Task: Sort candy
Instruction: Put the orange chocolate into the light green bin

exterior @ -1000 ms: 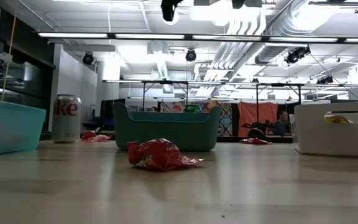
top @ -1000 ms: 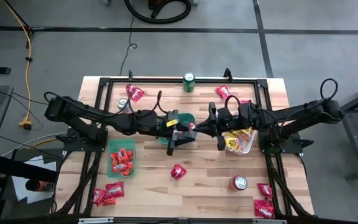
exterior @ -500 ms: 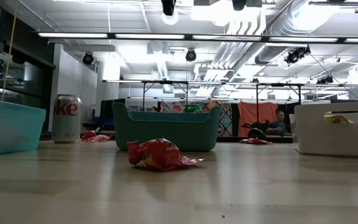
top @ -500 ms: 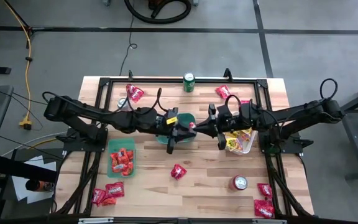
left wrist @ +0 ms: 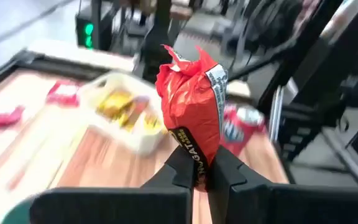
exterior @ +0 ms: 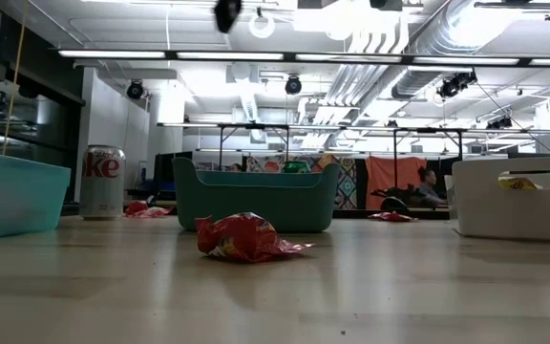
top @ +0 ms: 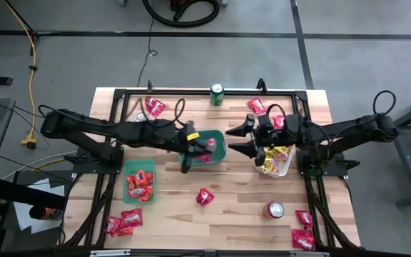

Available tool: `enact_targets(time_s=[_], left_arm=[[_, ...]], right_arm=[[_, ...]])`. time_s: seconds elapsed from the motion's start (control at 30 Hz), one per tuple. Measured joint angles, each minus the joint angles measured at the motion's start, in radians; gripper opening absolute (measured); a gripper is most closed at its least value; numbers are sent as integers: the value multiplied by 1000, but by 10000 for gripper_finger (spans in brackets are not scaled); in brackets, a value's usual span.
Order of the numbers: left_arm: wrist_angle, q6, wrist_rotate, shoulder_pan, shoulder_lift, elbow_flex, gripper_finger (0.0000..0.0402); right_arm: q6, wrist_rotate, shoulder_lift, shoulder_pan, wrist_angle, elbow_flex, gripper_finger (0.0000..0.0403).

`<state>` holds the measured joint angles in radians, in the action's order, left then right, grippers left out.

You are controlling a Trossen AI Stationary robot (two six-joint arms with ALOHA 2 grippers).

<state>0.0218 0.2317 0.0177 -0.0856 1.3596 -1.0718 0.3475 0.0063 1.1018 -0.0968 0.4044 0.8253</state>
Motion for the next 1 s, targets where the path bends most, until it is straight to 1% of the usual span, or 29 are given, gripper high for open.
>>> enact_targets(time_s=[0.1,0.2,0.23,0.37,0.47,0.53,0.63,0.73,0.83,1.0], left_arm=[[226,2,36,-1,-102,0,2],[425,59,116,-43,-213,11,1],[461,84,139,-68,-249,18,1],[563,235,233,-198,-396,92,1],[651,387,300,-319,-483,156,1],[726,497,326,-399,-522,188,0],[847,629,325,-503,-550,223,0],[994,705,275,-570,-549,234,0],[1092,749,237,-593,-535,234,3],[1136,805,222,-583,-517,234,25]], right_arm=[[-12,1,-34,5,-41,0,280],[0,1,-49,5,-65,0,283],[16,1,-49,4,-71,0,283],[44,1,-43,0,-88,0,282],[37,1,-32,0,-91,0,282],[51,4,-28,1,-89,0,282],[75,26,-22,1,-100,0,282],[100,28,-15,1,-100,0,282],[100,28,-14,1,-108,0,281],[108,28,-14,1,-118,0,281]])
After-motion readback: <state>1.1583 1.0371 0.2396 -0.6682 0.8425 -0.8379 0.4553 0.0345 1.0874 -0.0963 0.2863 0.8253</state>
